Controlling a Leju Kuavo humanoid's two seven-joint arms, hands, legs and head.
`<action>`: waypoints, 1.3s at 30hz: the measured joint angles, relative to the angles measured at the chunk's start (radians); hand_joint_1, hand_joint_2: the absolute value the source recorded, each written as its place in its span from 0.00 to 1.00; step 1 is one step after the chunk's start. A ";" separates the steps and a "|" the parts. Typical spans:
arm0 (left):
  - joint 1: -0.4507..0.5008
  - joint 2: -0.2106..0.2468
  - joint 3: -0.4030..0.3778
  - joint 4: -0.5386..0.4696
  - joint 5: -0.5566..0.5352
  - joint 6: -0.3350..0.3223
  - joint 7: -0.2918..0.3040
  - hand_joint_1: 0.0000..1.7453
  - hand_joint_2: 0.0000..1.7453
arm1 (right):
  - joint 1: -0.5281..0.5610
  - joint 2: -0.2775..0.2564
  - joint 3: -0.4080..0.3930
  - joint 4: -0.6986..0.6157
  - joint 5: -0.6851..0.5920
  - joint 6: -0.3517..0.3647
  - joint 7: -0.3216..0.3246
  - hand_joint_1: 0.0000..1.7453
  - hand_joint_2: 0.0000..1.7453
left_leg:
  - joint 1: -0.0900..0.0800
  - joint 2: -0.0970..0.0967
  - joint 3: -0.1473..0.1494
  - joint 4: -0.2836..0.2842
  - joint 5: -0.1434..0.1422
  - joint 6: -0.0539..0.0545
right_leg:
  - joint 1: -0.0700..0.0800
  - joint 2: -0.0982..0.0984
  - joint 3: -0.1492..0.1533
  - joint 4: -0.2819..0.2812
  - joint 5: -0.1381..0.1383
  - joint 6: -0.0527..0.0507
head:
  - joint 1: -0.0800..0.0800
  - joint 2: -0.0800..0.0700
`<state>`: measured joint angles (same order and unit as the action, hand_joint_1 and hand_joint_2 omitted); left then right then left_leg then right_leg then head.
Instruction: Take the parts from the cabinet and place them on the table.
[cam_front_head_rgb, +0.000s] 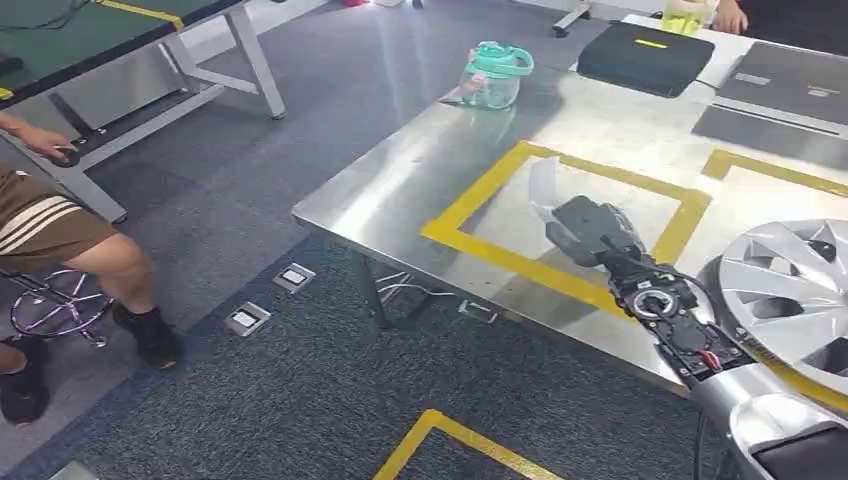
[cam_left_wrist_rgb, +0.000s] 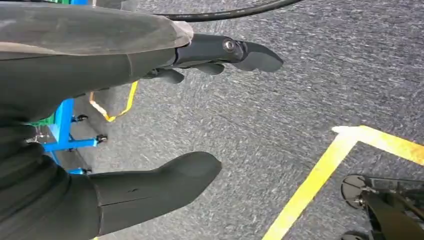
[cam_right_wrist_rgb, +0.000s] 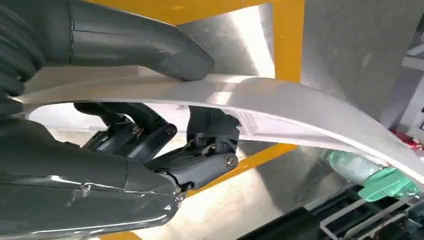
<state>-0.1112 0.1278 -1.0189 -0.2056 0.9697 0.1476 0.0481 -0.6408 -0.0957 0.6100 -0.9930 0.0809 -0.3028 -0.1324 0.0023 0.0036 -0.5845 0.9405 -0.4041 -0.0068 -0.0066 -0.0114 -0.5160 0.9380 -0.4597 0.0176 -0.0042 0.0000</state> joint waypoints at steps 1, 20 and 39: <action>0.000 0.000 0.000 0.000 -0.001 0.000 -0.001 0.00 1.00 | 0.001 0.000 0.000 0.000 0.000 -0.005 -0.001 0.00 0.00 | 0.000 0.000 0.000 0.000 0.000 0.000 | 0.000 0.000 0.000 0.000 0.000 0.000 | 0.000 0.000; -0.011 -0.001 -0.012 0.000 -0.008 0.012 0.005 0.00 0.00 | 0.022 -0.018 -0.004 -0.006 -0.021 -0.036 -0.011 0.00 0.00 | 0.000 0.000 0.001 0.000 0.000 0.000 | 0.000 0.000 0.001 0.000 0.000 0.000 | 0.000 0.000; -0.016 -0.003 -0.018 0.000 0.000 0.015 0.019 0.00 0.00 | 0.089 -0.020 -0.119 -0.152 -0.622 0.284 -0.331 0.00 0.00 | 0.000 0.000 0.001 0.000 0.000 0.000 | 0.000 0.000 0.001 0.000 0.000 0.000 | 0.001 0.000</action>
<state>-0.1269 0.1251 -1.0369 -0.2056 0.9697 0.1629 0.0671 -0.5519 -0.1156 0.4906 -1.1448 -0.5416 -0.0187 -0.4635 0.0023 0.0038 -0.5833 0.9406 -0.4042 -0.0069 -0.0067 -0.0112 -0.5149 0.9380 -0.4597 0.0177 -0.0031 0.0000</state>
